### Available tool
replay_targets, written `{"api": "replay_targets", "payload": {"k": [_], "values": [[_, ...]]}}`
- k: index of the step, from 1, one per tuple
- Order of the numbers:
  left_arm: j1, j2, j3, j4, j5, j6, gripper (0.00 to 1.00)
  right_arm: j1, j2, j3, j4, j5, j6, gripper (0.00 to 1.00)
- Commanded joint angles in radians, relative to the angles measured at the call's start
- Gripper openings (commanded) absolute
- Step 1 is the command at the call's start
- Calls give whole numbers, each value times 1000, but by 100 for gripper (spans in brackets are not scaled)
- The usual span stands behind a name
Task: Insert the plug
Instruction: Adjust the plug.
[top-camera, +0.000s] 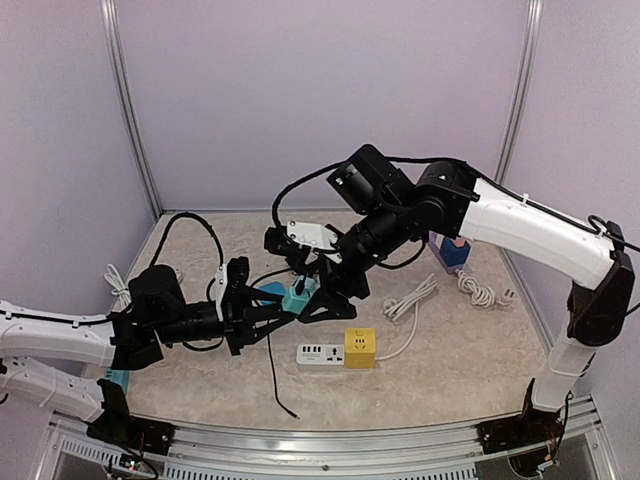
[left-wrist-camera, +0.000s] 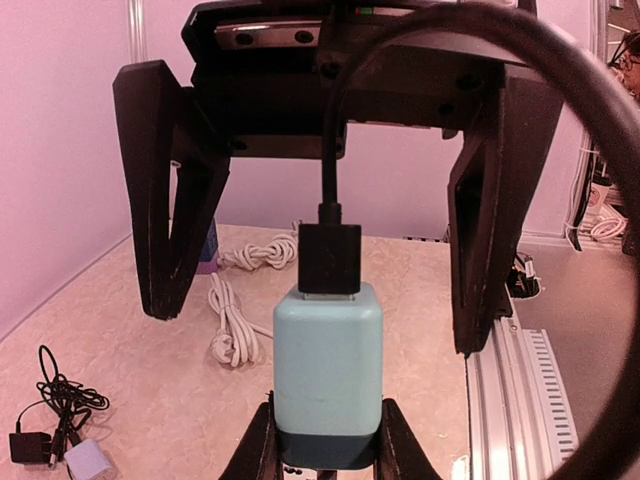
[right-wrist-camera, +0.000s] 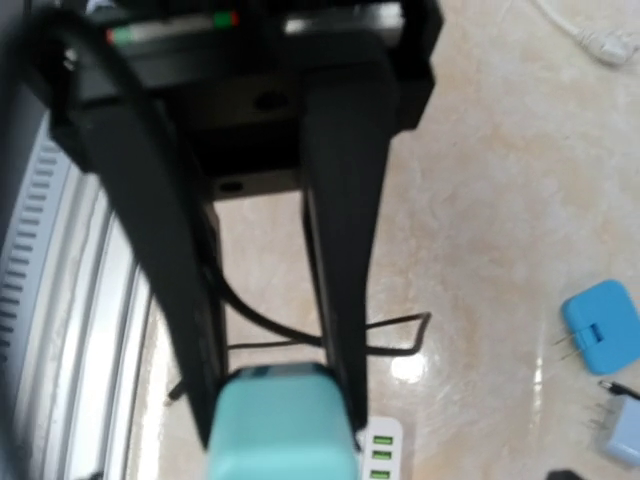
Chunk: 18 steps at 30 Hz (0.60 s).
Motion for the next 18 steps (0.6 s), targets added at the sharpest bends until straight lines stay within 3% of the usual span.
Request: {"api": "replay_targets", "payload": {"k": [1,9,11,15,18], "values": [[2,-14,-29,113,18,-26,0,-8,-86,-54,85,-35,29,96],[0,-19,-34,159,50,-28,0,-81,-196,-206,252,-208,91,99],[0,-19,-34,163,54,-40,0,-89,-200,-230,296,-224,119,96],[0,-17,-40,184,51,-62,0,-90,-180,-234,337,-263,143,80],[1,-17,-44,199,47,-68,0,-82,-175,-251,364,-305,133,78]]}}
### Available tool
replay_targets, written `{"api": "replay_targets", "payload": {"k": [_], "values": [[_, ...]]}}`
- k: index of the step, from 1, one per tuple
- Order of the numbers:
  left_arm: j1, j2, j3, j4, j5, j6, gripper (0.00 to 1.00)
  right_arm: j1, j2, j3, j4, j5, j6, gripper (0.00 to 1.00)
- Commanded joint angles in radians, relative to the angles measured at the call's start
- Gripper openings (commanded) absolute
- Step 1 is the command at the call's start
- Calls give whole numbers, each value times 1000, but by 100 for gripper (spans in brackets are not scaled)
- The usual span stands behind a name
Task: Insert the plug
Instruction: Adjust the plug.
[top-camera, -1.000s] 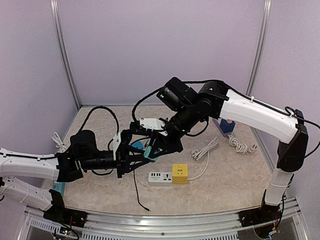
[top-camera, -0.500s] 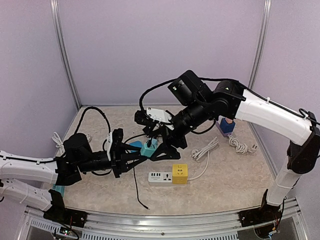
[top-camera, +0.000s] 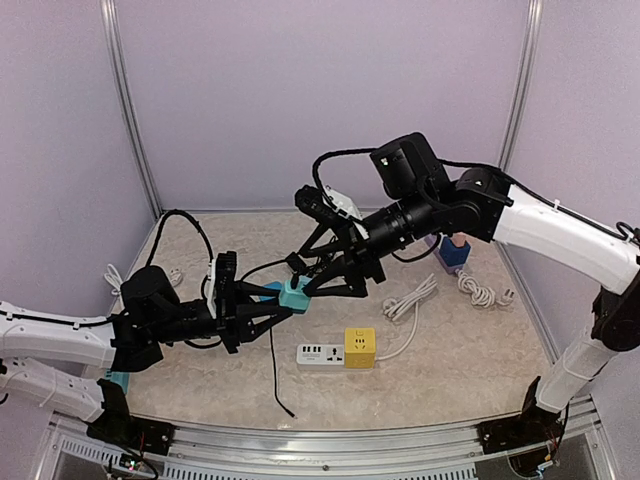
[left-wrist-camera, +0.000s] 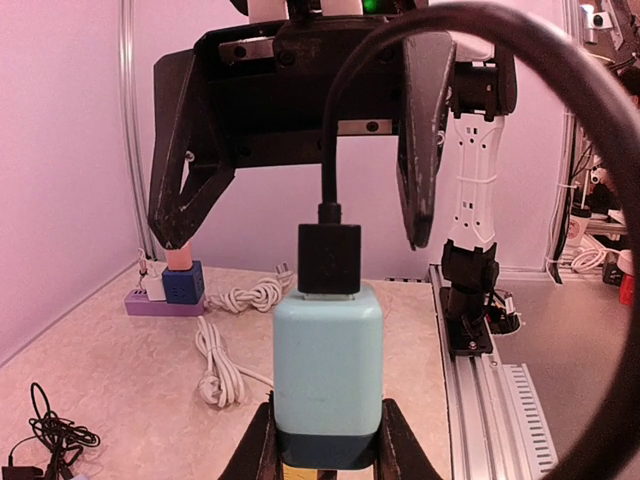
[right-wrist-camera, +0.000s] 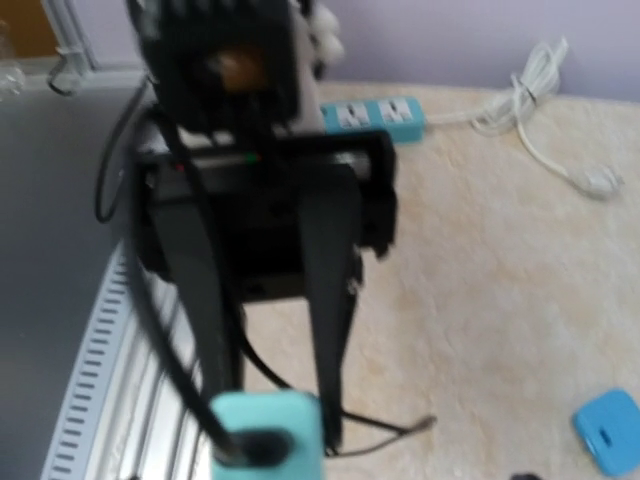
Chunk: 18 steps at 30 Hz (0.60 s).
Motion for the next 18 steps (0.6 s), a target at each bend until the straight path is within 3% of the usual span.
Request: {"api": "replay_targets", "payload": {"k": [1,5,15,18], "values": [[1,-13,-18,60,6,-22,0,14,10,-38,81,-91,8,79],[1,-11,-19,65,1,-22,0,27,29,-44,84,-55,11,77],[1,-3,-18,65,3,-21,0,42,100,18,31,-5,17,46],[2,0,-19,64,4,-19,0,44,99,15,37,-24,21,49]]}}
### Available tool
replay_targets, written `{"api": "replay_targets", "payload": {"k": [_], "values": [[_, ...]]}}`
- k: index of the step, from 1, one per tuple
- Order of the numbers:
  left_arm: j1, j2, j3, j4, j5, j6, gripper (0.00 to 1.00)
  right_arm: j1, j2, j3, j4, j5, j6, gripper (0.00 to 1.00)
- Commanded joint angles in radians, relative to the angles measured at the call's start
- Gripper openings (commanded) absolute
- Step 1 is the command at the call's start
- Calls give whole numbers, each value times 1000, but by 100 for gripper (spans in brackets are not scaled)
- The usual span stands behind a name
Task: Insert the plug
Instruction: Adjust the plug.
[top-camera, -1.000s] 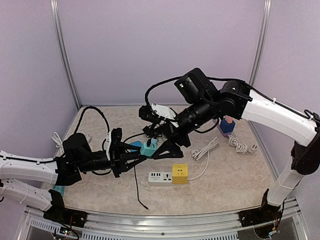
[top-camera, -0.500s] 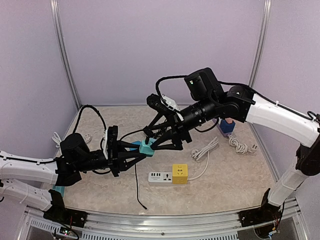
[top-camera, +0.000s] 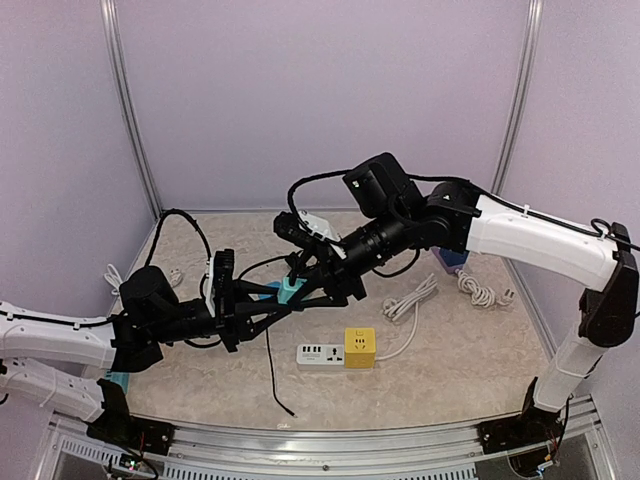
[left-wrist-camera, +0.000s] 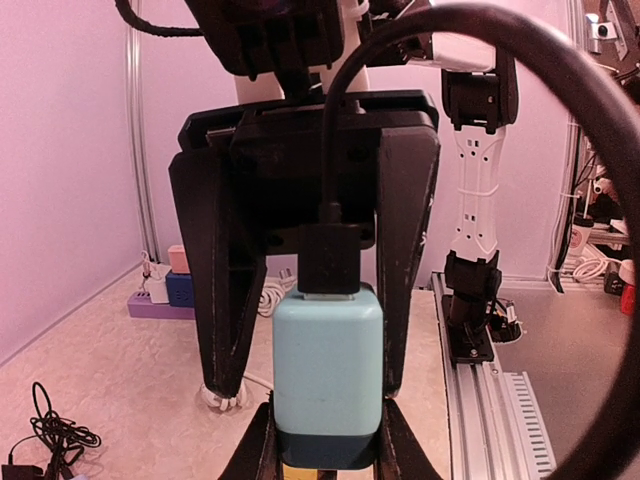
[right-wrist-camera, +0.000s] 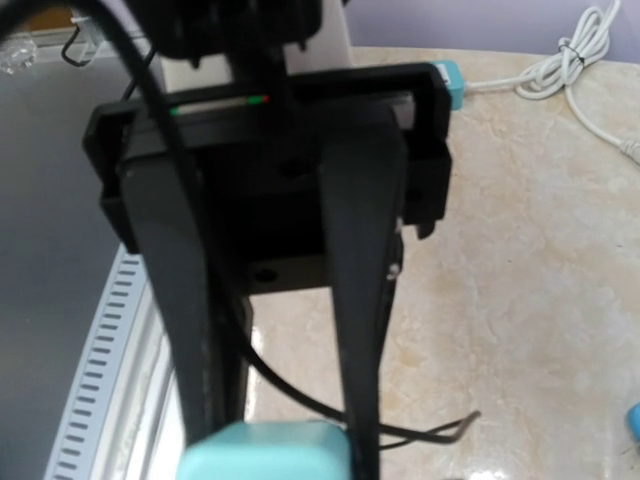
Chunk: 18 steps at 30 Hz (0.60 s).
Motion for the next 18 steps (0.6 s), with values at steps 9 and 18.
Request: {"api": "replay_targets", "payload": {"k": [9,18], "values": [[0,0,-13,35,16,-3,0,11,-15,28,3,-12,7,48],[0,-2,-20,32,16,-2,0,11,-20,39,-28,-27,5,43]]}}
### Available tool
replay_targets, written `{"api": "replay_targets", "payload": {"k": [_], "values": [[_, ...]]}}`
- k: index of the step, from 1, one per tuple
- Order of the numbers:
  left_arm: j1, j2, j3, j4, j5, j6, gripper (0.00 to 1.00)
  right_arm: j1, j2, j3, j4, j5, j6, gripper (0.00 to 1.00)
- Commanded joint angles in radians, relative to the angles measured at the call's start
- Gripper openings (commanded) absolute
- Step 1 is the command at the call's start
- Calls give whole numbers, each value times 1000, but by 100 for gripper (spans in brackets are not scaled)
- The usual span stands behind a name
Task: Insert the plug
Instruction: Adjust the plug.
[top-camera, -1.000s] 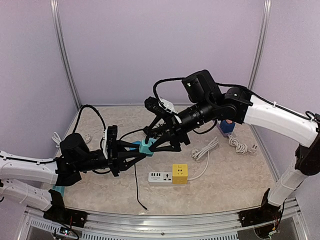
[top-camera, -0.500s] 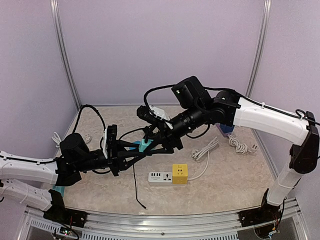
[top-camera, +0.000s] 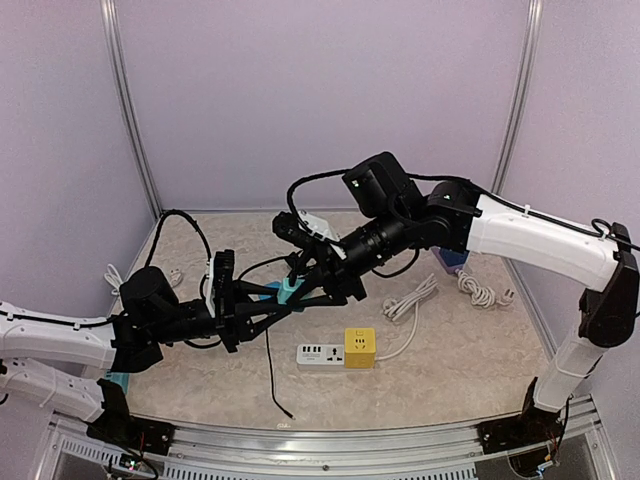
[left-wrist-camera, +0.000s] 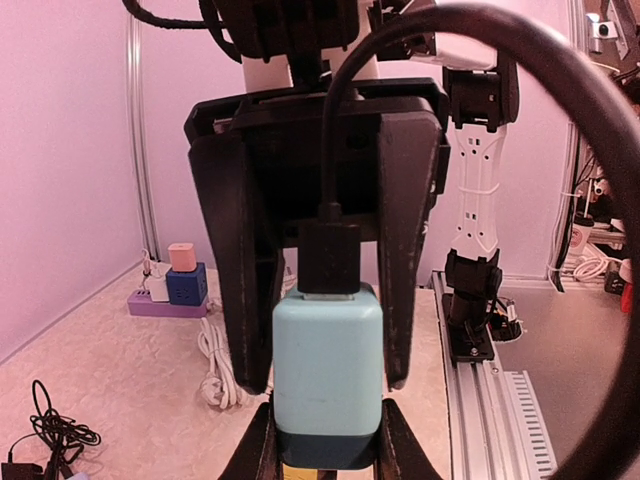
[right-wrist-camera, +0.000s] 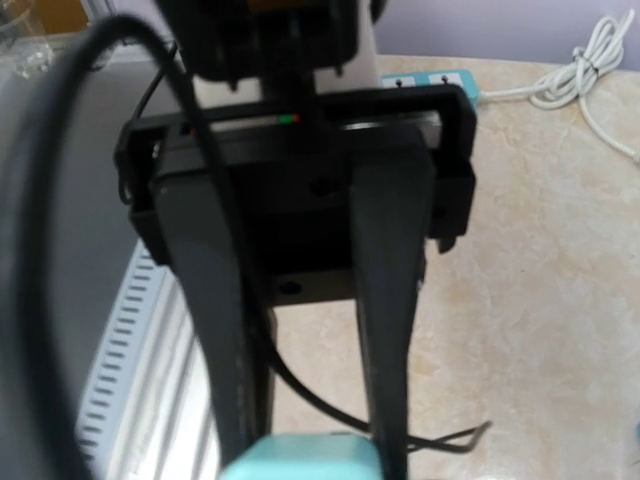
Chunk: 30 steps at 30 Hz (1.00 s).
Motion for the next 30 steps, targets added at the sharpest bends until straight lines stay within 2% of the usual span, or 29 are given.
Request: {"api": "replay_targets", "payload": {"k": [1,5,9,12,17,19,21,23,24,25,26,27,30], "values": [[-1,0,-16,32,14,-2,0,7,-21,36,-29,-8,2,46],[-1,5,-17,33,15,-5,0,7,-32,42,-40,3,-6,47],[-1,2,-17,29,13,-3,0,7,-30,42,-52,7,-10,44],[-2,0,-18,27,12,-2,0,6,-21,46,-64,8,-7,35],[-2,6,-17,23,10,-1,0,7,-21,53,-68,6,-6,10],[-1,14,-16,23,9,1,0,8,-26,54,-69,11,-7,7],[0,24,-16,20,7,3,0,8,-28,60,-79,24,-11,0],[5,39,-13,6,-1,5,2,8,-23,66,-98,67,-10,0],[10,49,-11,-13,-13,4,27,8,-18,69,-115,95,-17,0],[19,53,-6,-43,-25,6,60,8,-14,70,-136,124,-26,0],[29,53,-2,-85,-38,14,77,8,-9,67,-158,165,-41,0],[37,42,4,-129,-44,22,81,8,-3,59,-181,210,-55,0],[43,-8,-6,-231,-74,106,84,9,1,-3,-180,321,-96,0]]}}
